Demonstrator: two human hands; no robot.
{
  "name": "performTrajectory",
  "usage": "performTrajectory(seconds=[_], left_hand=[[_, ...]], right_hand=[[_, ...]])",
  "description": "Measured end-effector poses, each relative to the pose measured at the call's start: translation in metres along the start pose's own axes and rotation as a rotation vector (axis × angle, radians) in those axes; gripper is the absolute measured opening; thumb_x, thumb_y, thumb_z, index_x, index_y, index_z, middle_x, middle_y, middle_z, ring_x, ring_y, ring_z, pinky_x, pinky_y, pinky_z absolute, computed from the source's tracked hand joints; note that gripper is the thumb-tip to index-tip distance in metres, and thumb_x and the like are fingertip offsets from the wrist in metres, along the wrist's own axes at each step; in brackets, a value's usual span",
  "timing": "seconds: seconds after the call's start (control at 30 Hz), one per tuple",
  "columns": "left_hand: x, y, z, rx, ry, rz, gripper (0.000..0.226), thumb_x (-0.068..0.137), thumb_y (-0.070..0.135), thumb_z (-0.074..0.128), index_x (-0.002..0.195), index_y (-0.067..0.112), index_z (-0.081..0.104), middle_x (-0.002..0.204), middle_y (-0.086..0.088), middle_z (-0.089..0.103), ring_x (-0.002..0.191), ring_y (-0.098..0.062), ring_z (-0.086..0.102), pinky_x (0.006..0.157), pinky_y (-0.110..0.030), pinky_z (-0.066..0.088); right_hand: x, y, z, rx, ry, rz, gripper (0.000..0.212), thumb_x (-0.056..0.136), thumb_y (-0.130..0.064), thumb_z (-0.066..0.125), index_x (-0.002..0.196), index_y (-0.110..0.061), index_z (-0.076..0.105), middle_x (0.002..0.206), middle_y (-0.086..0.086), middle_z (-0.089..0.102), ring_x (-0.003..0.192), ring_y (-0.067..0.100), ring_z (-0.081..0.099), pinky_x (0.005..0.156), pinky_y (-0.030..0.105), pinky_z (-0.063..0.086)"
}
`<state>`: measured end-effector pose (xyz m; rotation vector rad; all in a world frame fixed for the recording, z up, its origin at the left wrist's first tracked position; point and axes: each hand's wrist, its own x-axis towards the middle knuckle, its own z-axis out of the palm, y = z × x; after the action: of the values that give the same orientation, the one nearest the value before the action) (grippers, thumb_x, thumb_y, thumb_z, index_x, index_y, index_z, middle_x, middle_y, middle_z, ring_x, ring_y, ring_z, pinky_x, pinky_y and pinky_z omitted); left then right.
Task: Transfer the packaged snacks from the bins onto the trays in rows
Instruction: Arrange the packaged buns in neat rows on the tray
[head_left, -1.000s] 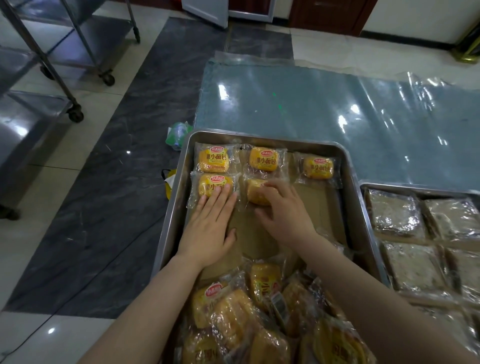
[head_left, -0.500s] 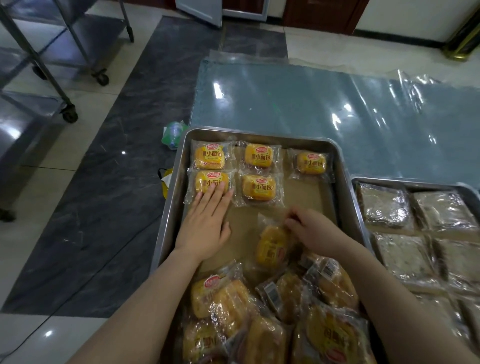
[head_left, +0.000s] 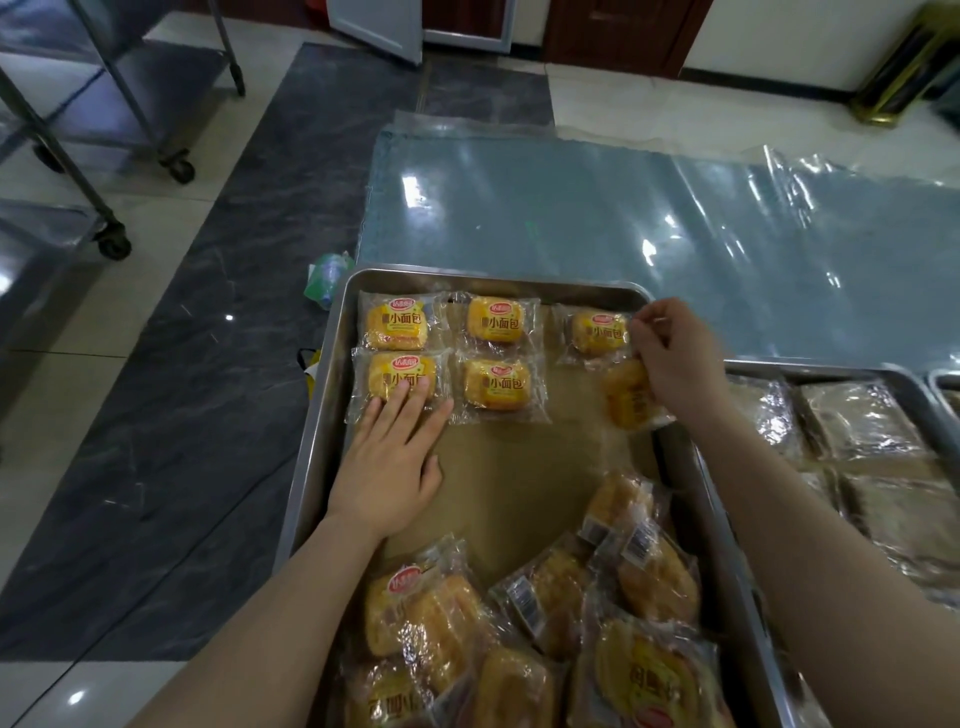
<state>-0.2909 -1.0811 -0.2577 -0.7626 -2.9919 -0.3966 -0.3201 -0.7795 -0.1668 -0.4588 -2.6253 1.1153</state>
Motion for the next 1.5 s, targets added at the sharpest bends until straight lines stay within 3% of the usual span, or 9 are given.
performTrajectory(seconds=[0.13, 0.27, 0.47, 0.7, 0.93, 1.1, 1.17, 1.27, 1.5], left_hand=[[0.0, -0.002, 0.002, 0.017, -0.01, 0.002, 0.06, 0.092, 0.031, 0.042, 0.147, 0.027, 0.019, 0.156, -0.002, 0.006, 0.144, -0.02, -0.003, 0.116, -0.042, 0.001], [0.001, -0.001, 0.002, 0.022, -0.014, 0.004, 0.059, 0.09, 0.032, 0.037, 0.147, 0.025, 0.023, 0.156, -0.003, 0.008, 0.144, -0.021, -0.001, 0.116, -0.044, 0.004], [0.002, -0.002, 0.004, 0.026, -0.003, 0.018, 0.06, 0.09, 0.029, 0.044, 0.147, 0.024, 0.025, 0.156, -0.005, 0.009, 0.144, -0.023, 0.001, 0.116, -0.045, 0.005], [0.002, -0.001, 0.003, 0.067, -0.013, 0.019, 0.06, 0.089, 0.035, 0.028, 0.148, 0.024, 0.021, 0.156, -0.006, 0.009, 0.144, -0.024, 0.001, 0.116, -0.044, 0.005], [0.001, -0.002, 0.004, 0.068, -0.035, -0.004, 0.061, 0.089, 0.034, 0.03, 0.148, 0.026, 0.015, 0.157, -0.005, 0.004, 0.144, -0.023, -0.001, 0.116, -0.044, 0.006], [-0.001, 0.001, -0.003, 0.042, -0.018, 0.0, 0.064, 0.093, 0.026, 0.043, 0.149, 0.023, 0.013, 0.156, -0.006, -0.001, 0.144, -0.022, -0.005, 0.116, -0.042, 0.002], [-0.004, 0.003, -0.008, 0.027, -0.01, -0.014, 0.065, 0.094, 0.027, 0.045, 0.148, 0.025, 0.01, 0.156, -0.004, -0.003, 0.143, -0.019, -0.01, 0.115, -0.038, -0.004], [-0.018, 0.012, -0.018, -0.11, 0.009, -0.099, 0.056, 0.094, 0.034, 0.04, 0.146, 0.03, 0.018, 0.156, 0.001, 0.0, 0.142, -0.012, -0.009, 0.114, -0.034, -0.003], [-0.075, 0.029, -0.05, -0.434, -0.282, -0.307, 0.045, 0.091, 0.052, 0.046, 0.128, 0.028, 0.054, 0.128, 0.008, 0.055, 0.106, -0.005, 0.052, 0.084, -0.021, 0.04]], right_hand=[[0.015, -0.001, 0.023, -0.334, -0.154, -0.23, 0.017, 0.091, -0.043, 0.057, 0.084, -0.028, 0.053, 0.062, -0.01, 0.054, 0.055, 0.005, 0.052, 0.045, 0.022, 0.032], [0.016, 0.002, 0.046, -0.601, -0.376, -0.365, 0.026, 0.089, -0.051, 0.053, 0.089, -0.025, 0.055, 0.078, -0.01, 0.058, 0.077, 0.014, 0.059, 0.06, 0.027, 0.042], [-0.024, 0.018, 0.041, -0.47, -0.041, -0.217, 0.032, 0.089, -0.028, 0.056, 0.119, -0.017, 0.055, 0.124, 0.009, 0.055, 0.115, 0.034, 0.048, 0.092, 0.044, 0.042], [-0.052, 0.047, 0.041, -0.607, -0.42, -0.13, 0.071, 0.092, -0.05, 0.048, 0.147, -0.044, 0.003, 0.159, 0.0, -0.014, 0.143, 0.03, -0.018, 0.112, 0.046, 0.0], [-0.037, 0.046, 0.048, -0.659, -0.468, -0.163, 0.064, 0.1, -0.036, 0.034, 0.146, -0.045, -0.01, 0.155, 0.003, -0.028, 0.139, 0.032, -0.029, 0.112, 0.05, -0.009], [-0.048, 0.033, 0.034, -0.55, -0.408, -0.172, 0.065, 0.096, -0.044, 0.043, 0.149, -0.04, 0.005, 0.157, -0.002, -0.018, 0.142, 0.028, -0.021, 0.111, 0.048, -0.009], [-0.059, 0.03, 0.019, -0.407, -0.324, -0.145, 0.056, 0.094, -0.036, 0.05, 0.145, -0.034, 0.027, 0.158, 0.0, 0.012, 0.145, 0.029, 0.011, 0.115, 0.048, 0.017], [-0.081, 0.033, -0.007, -0.353, -0.324, -0.025, 0.039, 0.09, -0.037, 0.057, 0.127, -0.028, 0.052, 0.128, -0.002, 0.055, 0.109, 0.019, 0.055, 0.088, 0.034, 0.047], [-0.129, 0.024, -0.019, -0.415, -0.493, 0.11, 0.055, 0.08, -0.036, 0.072, 0.128, -0.016, 0.051, 0.116, 0.002, 0.061, 0.103, 0.021, 0.057, 0.085, 0.032, 0.047]])
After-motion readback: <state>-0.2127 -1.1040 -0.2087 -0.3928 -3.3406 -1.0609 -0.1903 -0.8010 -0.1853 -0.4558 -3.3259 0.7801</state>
